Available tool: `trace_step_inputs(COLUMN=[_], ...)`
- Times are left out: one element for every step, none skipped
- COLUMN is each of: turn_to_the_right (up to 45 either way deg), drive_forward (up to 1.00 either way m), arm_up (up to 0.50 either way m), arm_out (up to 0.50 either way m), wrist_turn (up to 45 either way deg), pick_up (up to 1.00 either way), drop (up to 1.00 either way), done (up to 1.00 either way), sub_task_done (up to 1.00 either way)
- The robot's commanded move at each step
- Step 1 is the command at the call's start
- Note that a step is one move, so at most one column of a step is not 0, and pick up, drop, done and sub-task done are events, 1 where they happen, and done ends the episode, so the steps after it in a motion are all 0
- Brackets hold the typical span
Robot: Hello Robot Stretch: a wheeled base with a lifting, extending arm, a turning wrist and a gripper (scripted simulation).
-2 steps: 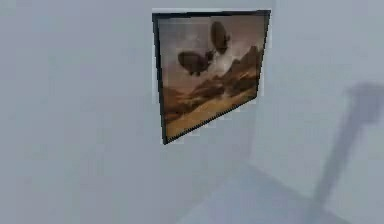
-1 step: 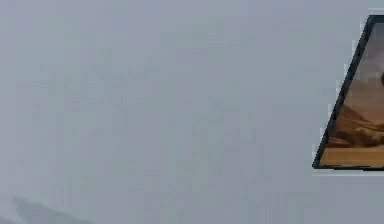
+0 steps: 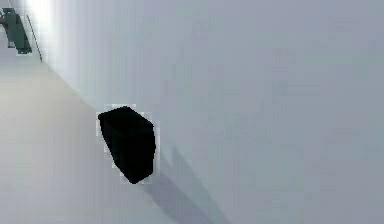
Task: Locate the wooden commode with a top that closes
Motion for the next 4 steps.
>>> trace_step_inputs(turn_to_the_right=[-39.0, 0.0, -33.0, 0.0], drive_forward=[0.00, 0.80, 0.00, 0.25], arm_up=[0.00, 0.00, 0.00, 0.00], arm_out=[0.00, 0.00, 0.00, 0.00], wrist_turn=[0.0, 0.0, 0.0, 0.0], pick_up=[0.00, 0.00, 0.00, 0.00], drop=[0.00, 0.00, 0.00, 0.00], done=[0.00, 0.00, 0.00, 0.00], sub_task_done=[0.00, 0.00, 0.00, 0.00])
